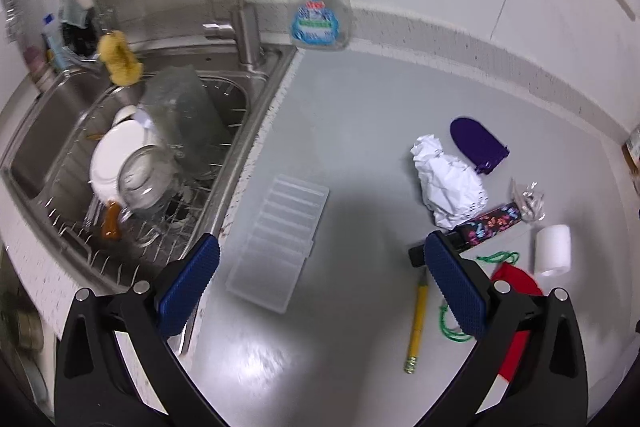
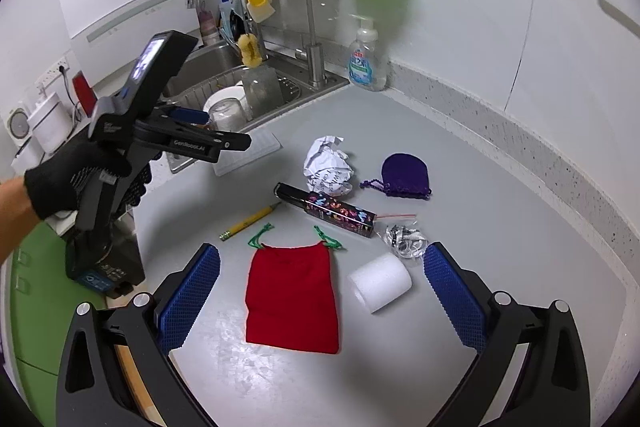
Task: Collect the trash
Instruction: 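Grasp the clear ice-cube tray beside the sink with the left tool, then hold the tray in the left tool while the right tool grasps the crumpled paper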
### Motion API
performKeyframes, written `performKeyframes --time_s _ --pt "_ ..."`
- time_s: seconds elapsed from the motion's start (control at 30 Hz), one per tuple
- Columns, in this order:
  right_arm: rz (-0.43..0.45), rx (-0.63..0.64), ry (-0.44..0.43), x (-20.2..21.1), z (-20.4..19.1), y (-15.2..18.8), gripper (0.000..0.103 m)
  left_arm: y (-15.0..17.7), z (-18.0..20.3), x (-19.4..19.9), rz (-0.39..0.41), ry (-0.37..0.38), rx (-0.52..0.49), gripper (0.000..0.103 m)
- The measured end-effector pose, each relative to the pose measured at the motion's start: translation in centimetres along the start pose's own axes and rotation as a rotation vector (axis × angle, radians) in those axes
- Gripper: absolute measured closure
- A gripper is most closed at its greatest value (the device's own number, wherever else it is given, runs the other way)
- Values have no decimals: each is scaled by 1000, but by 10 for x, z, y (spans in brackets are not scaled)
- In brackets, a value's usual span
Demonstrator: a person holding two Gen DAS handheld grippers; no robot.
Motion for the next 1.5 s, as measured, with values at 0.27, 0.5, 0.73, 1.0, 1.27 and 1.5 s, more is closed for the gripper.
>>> performKeyframes --time_s 0.27,0.5,0.73,1.0,1.27,1.5 --pt "-31 -23 19 -10 8 3 5 -11 -16 -43 -94 25 -47 3" --pt "-49 -47 25 -16 14 6 5 -11 -20 -61 -133 26 -87 3" --pt "-57 -58 26 -18 16 8 5 -8 -23 -71 -156 7 -101 20" --pt "-65 -55 20 -23 11 7 5 -1 -18 -62 -136 -5 -122 47" --pt "-51 -48 16 -21 5 2 5 3 -20 -56 -120 4 -62 51" --pt "-36 -41 12 -21 3 -5 5 11 -17 -29 -79 9 5 51"
Point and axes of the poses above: each gripper's, at about its wrist camera, not at the fingertips, and x roughly against the way its jaws point, z to its right, y to its underside, the point moved 1 cm from there along -x, roughly the way its jaws point, and after that the axes turned 6 degrees about -z, right-handed, at the moved point
